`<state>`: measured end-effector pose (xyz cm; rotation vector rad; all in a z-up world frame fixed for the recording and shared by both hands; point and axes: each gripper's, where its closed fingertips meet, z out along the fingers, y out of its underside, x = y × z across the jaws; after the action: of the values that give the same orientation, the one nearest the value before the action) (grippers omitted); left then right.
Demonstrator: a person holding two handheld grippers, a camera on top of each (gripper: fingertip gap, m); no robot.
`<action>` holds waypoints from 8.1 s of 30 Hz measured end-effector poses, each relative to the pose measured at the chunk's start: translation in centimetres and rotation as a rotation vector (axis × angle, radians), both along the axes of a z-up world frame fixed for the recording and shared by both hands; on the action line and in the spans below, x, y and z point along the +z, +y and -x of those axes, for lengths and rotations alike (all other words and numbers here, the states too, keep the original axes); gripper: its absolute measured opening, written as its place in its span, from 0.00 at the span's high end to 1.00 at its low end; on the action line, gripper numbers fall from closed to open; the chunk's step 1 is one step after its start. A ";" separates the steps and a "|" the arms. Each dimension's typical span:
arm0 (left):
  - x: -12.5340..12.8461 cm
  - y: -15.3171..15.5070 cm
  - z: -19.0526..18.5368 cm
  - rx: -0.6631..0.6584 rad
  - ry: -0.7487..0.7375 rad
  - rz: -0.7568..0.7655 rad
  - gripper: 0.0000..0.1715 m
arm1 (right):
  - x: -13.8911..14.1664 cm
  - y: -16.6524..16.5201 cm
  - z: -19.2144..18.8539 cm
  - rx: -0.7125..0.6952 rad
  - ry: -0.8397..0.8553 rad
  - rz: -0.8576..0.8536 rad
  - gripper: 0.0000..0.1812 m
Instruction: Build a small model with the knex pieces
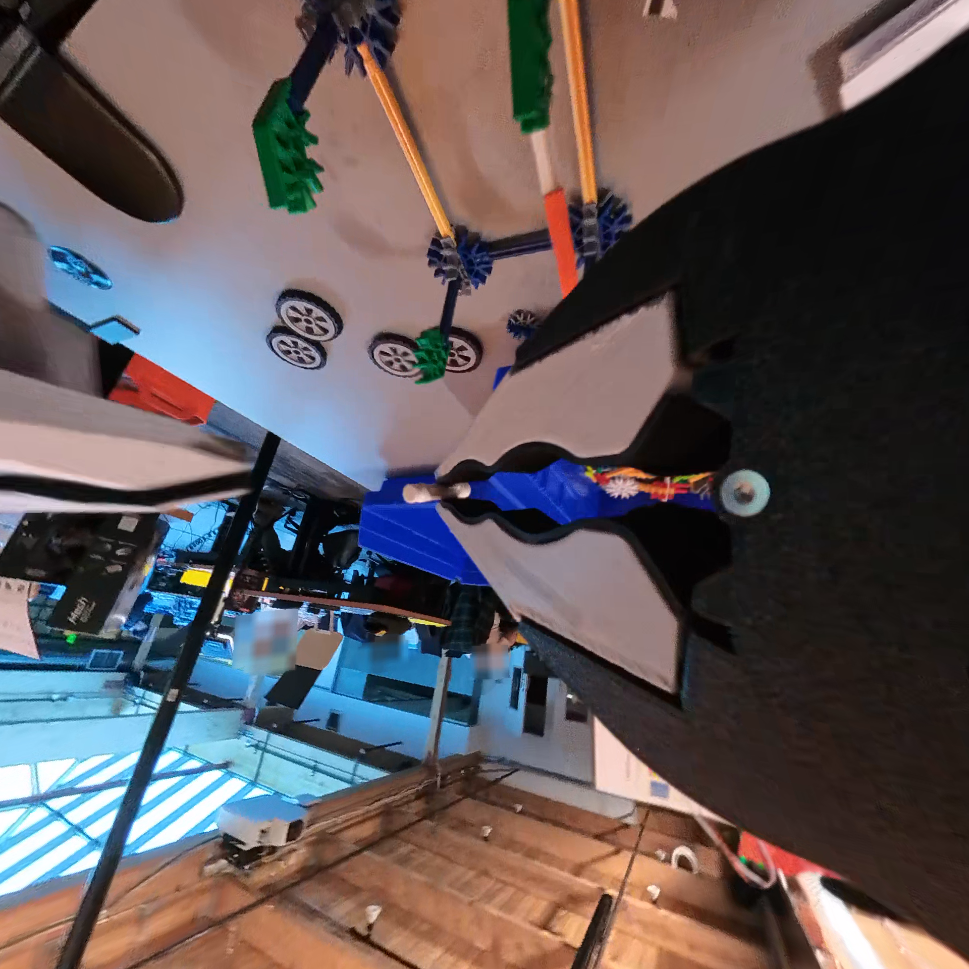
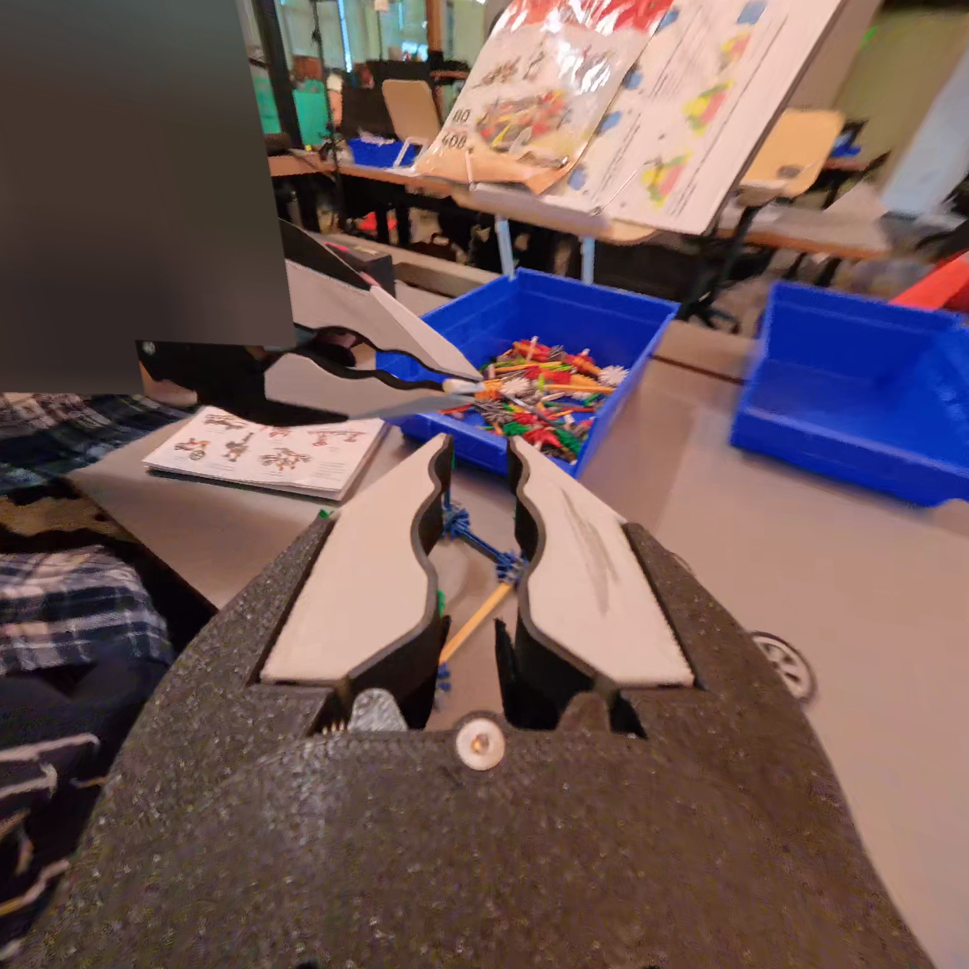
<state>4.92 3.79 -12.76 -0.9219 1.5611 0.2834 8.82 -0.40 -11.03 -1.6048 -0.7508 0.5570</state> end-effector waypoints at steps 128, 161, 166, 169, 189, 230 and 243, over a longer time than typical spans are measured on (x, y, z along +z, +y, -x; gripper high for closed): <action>-9.2 1.0 -4.6 -0.296 0.119 1.147 0.92 | -9.1 3.3 -1.4 0.268 0.001 0.352 0.96; -8.2 1.4 -3.8 -0.329 0.137 1.141 0.88 | -9.1 3.1 -1.1 0.392 0.080 0.332 0.96; -8.9 0.9 -4.1 -0.349 0.165 1.150 0.90 | -9.1 2.9 -0.9 0.411 0.073 0.329 0.96; -8.9 0.8 -4.1 -0.359 0.162 1.160 0.91 | -9.1 2.8 -0.8 0.421 0.070 0.329 0.96; -8.8 0.2 -4.2 -0.411 0.150 1.181 0.93 | -9.4 2.8 -0.7 0.504 0.037 0.365 0.96; -9.4 0.4 -3.3 -0.309 0.236 1.120 0.89 | -9.4 3.2 -0.9 0.476 -0.360 0.351 0.98; -9.3 0.4 -3.4 -0.318 0.233 1.113 0.89 | -8.6 3.2 -0.8 0.516 -0.268 0.345 0.99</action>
<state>8.27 4.17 -22.05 -1.4659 2.0592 -0.8215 9.66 2.76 -19.60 -1.8270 -1.3469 0.8886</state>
